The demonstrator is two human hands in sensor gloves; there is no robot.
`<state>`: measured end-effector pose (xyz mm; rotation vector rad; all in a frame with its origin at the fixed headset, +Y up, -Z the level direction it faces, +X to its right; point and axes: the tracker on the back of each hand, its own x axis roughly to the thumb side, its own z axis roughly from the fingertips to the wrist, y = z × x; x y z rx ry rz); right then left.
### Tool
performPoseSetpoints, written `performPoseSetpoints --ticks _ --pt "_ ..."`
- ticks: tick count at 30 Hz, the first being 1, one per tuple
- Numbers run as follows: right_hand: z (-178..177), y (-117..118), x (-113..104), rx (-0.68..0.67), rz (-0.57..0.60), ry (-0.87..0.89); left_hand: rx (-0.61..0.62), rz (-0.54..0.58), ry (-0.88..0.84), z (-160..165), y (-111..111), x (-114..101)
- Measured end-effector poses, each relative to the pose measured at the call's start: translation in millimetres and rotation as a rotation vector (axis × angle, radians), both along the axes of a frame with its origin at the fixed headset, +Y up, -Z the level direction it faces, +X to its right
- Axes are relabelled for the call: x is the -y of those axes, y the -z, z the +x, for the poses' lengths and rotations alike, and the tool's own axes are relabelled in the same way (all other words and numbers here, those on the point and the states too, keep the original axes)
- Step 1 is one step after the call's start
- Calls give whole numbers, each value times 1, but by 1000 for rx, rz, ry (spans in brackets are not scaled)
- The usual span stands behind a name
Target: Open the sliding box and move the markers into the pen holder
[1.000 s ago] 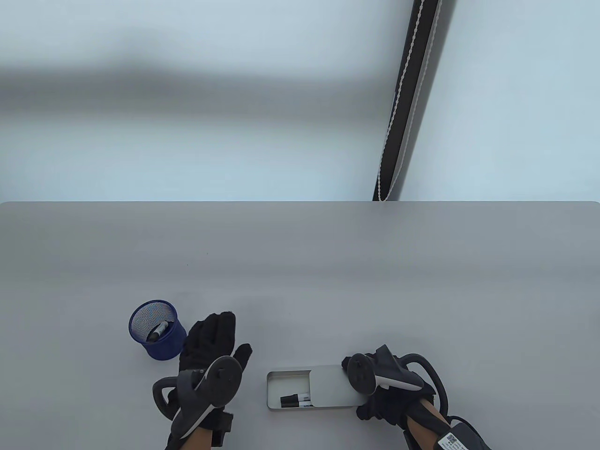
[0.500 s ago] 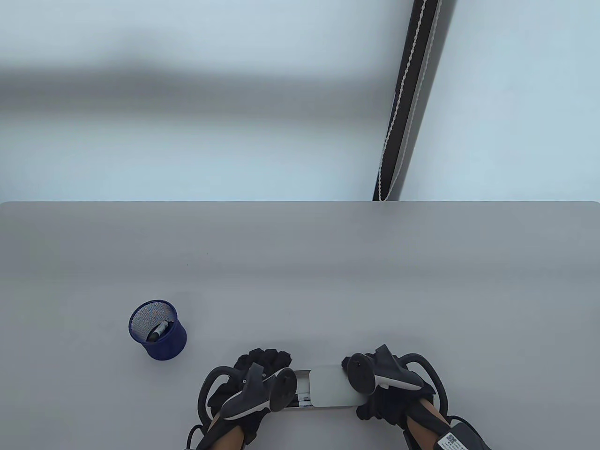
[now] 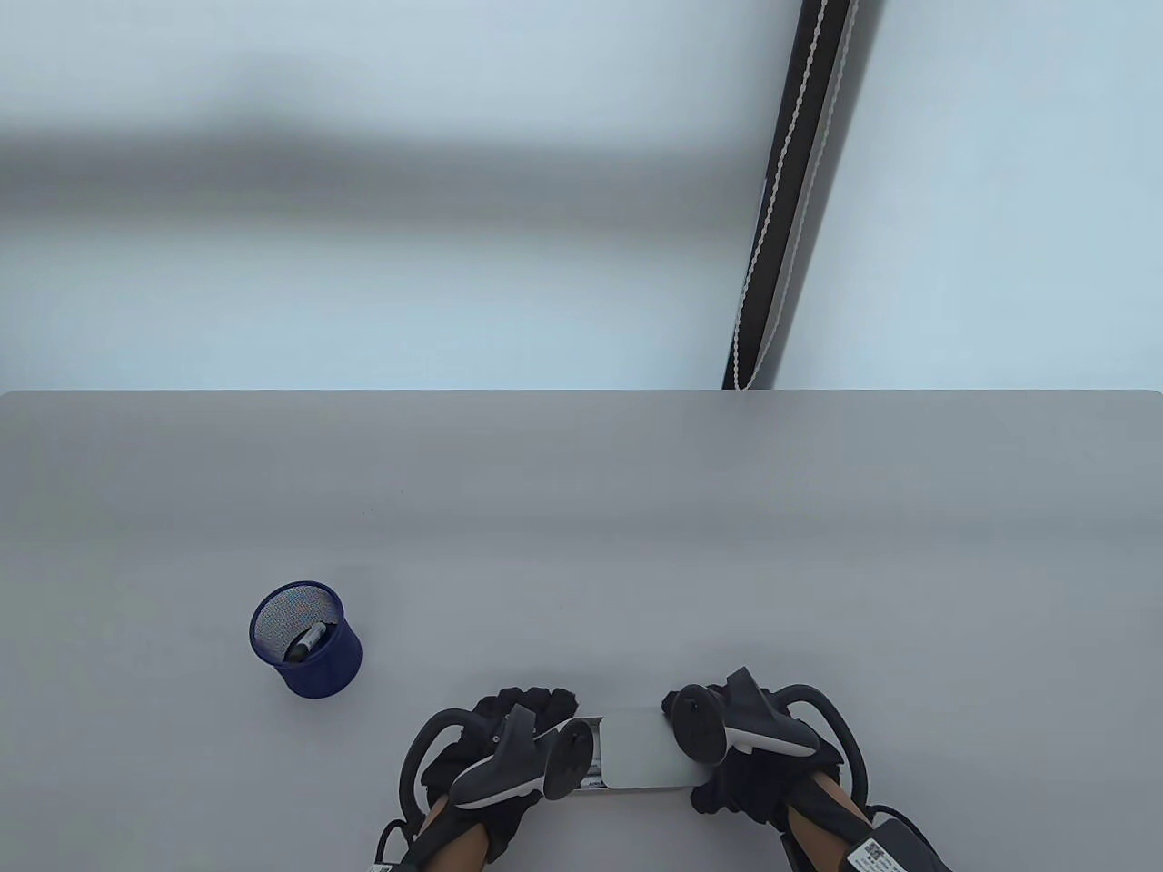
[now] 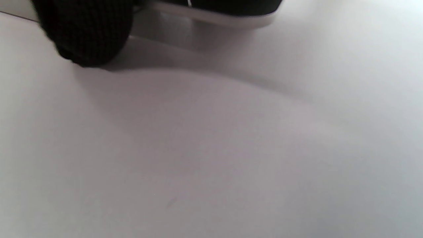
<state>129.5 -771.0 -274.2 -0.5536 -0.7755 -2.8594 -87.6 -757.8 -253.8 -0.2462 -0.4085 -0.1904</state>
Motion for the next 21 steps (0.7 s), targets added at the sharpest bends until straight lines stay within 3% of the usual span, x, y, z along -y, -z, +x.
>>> performPoseSetpoints --ticks 13,21 --pt "-1 0 0 -2 4 -7 -10 150 82 13 3 6" --pt "-1 0 0 -3 6 -6 -15 185 115 17 5 8"
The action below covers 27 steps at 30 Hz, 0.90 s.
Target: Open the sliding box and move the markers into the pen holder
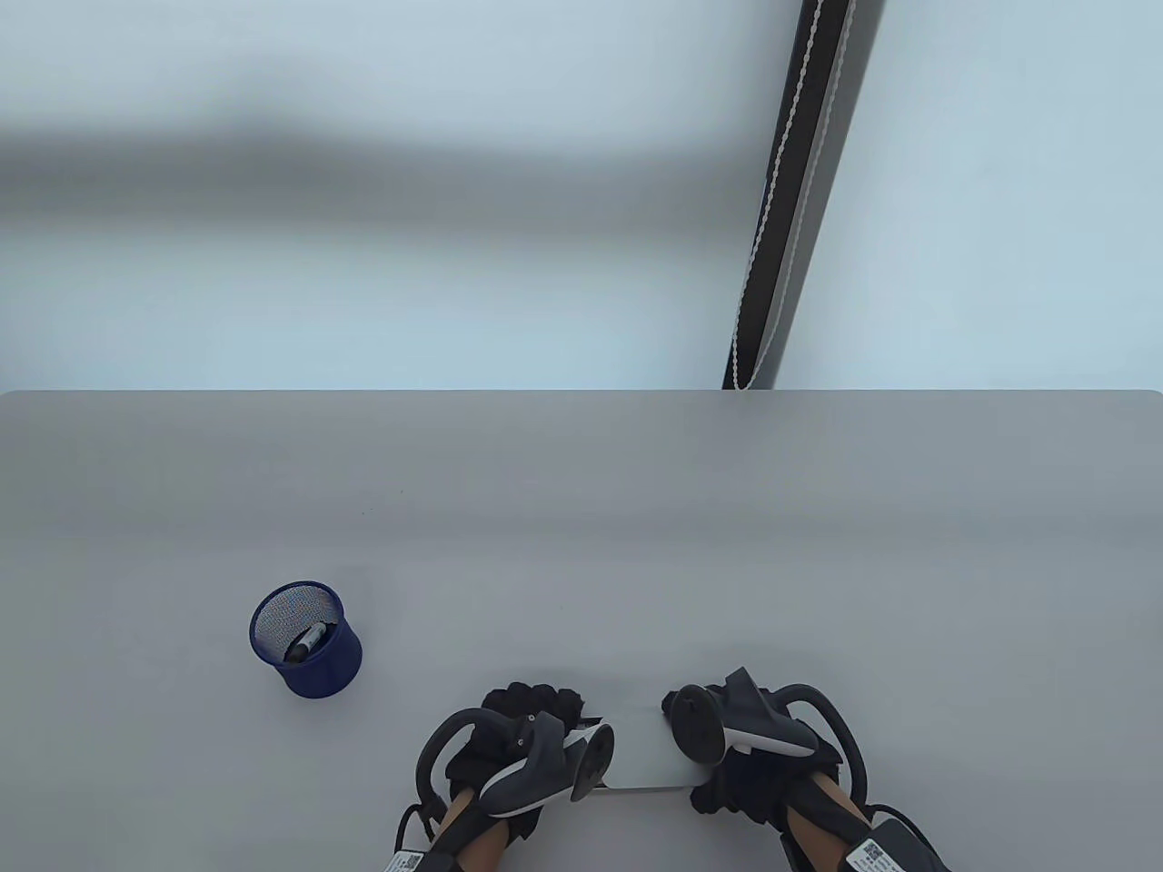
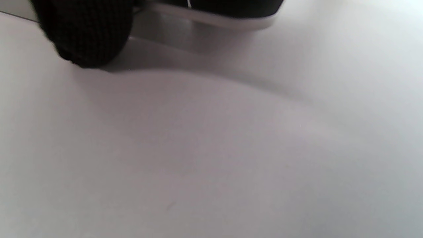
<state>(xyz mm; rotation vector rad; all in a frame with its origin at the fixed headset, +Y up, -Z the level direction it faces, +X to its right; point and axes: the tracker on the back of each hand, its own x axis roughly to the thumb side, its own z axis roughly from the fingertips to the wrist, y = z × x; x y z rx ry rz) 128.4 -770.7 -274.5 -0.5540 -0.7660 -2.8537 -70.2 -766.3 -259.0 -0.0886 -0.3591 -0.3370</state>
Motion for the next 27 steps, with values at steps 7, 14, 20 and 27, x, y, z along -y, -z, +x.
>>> performPoseSetpoints --ticks 7,14,20,27 --pt "0 0 0 0 0 0 28 32 17 0 0 0" --pt "0 0 0 -1 3 -1 87 76 89 5 -3 1" --pt "0 0 0 -1 3 0 109 69 84 4 -4 2" --pt "0 -1 0 -2 4 -3 123 57 48 1 -4 2"
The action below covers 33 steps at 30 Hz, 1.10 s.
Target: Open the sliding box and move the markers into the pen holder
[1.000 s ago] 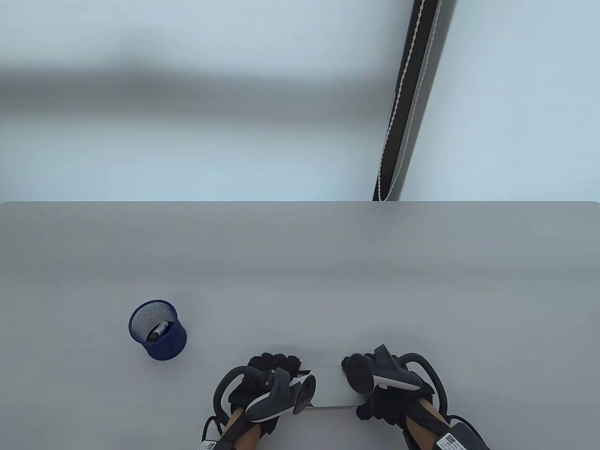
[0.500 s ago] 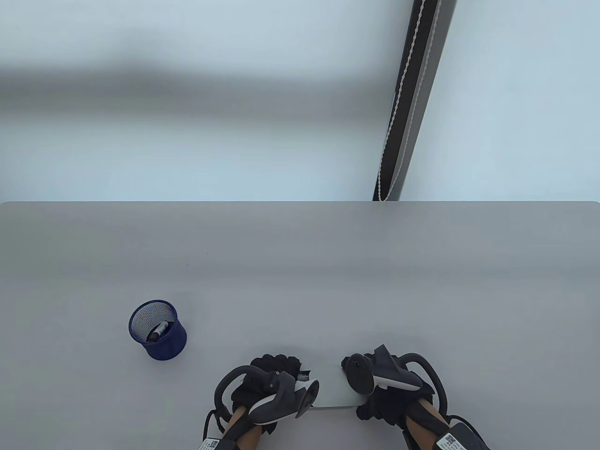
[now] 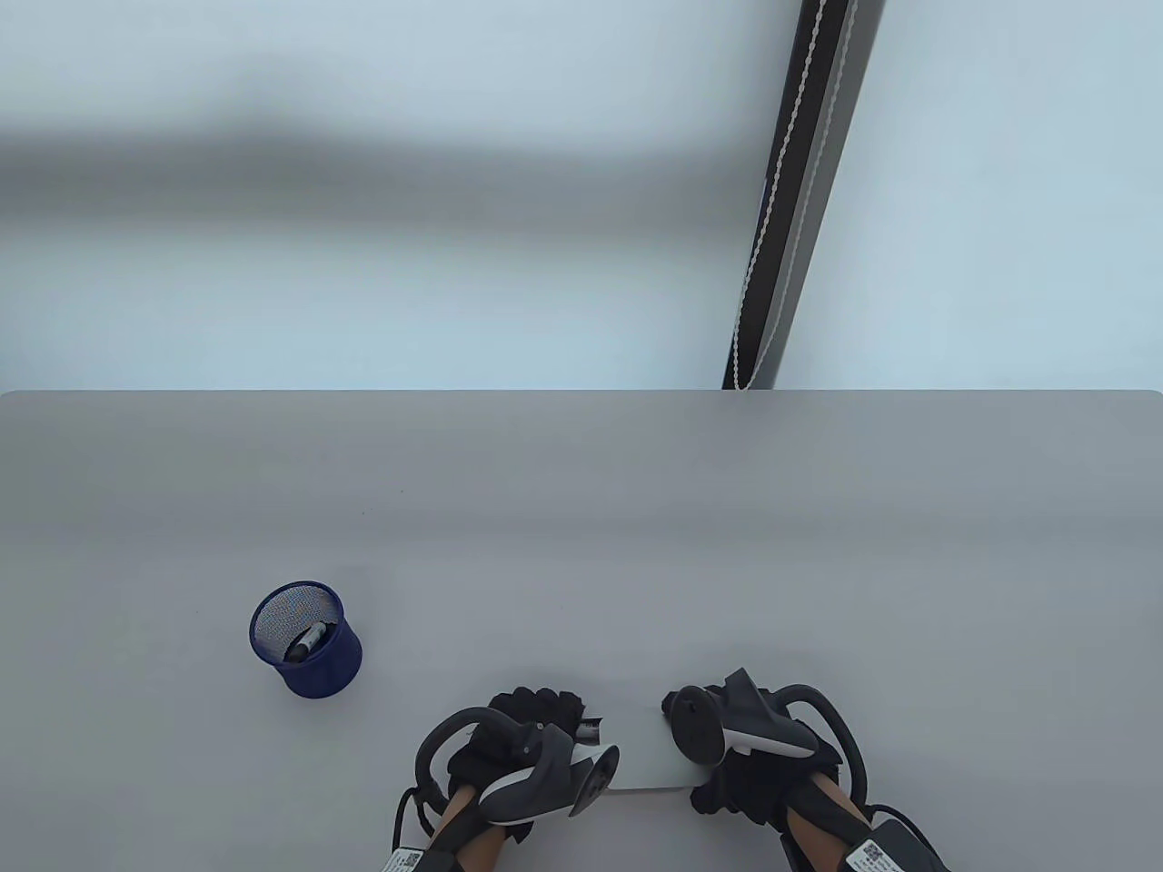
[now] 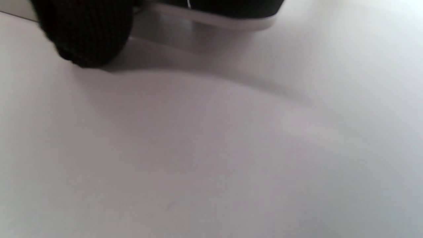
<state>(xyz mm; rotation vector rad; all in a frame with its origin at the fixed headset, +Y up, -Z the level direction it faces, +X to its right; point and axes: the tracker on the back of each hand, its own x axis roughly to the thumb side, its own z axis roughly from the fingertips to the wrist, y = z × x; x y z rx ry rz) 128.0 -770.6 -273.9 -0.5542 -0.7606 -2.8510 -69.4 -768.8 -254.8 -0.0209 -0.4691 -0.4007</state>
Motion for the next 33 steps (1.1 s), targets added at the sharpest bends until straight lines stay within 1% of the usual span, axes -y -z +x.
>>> performPoseSetpoints --ticks 8,13,27,33 --pt "0 0 0 -1 2 0 14 -8 -15 -3 -1 -1" --pt "0 0 0 -1 1 1 1 -22 -54 -7 -1 -4" --pt "0 0 0 -3 7 -4 -120 -70 -232 -25 2 -7" --pt "0 0 0 -2 7 -4 -166 -111 -311 -34 5 -8"
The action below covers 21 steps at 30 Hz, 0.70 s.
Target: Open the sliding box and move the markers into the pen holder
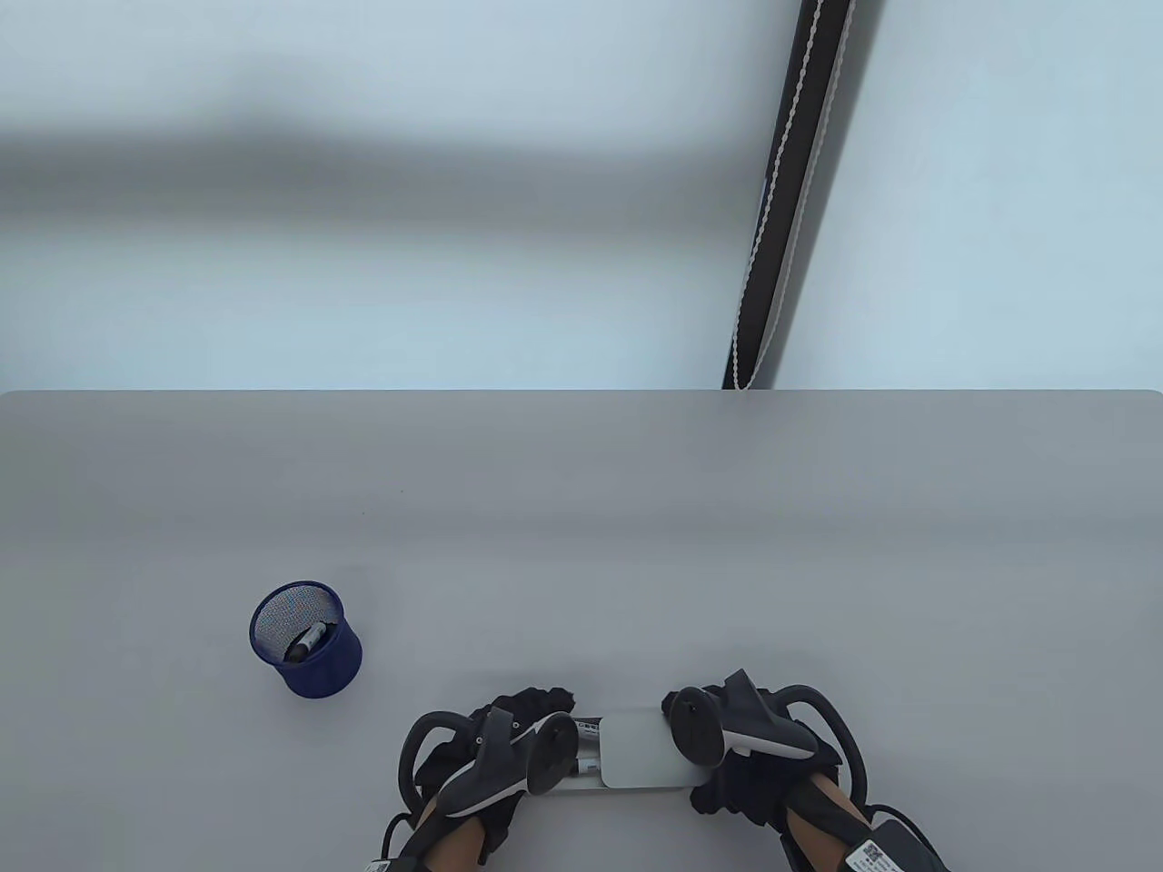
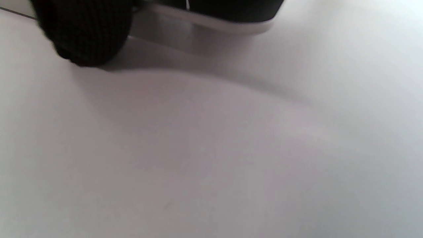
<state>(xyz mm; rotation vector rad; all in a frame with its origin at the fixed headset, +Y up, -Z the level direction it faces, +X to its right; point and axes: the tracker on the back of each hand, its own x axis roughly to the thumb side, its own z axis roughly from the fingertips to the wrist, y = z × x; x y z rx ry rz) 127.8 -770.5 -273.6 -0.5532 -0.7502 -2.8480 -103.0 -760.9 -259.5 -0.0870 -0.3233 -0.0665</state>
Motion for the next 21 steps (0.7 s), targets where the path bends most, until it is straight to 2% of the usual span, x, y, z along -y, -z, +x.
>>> performPoseSetpoints --ticks 5,9,14,21 --pt "0 0 0 1 -1 -1 -45 -16 -32 -10 2 -1" --pt "0 0 0 0 -2 0 -43 -82 -105 -20 4 -3" --pt "0 0 0 -1 -3 -2 -67 -112 -148 -34 5 -8" --pt "-1 0 0 -1 -3 -3 -114 -139 -300 -63 6 -23"
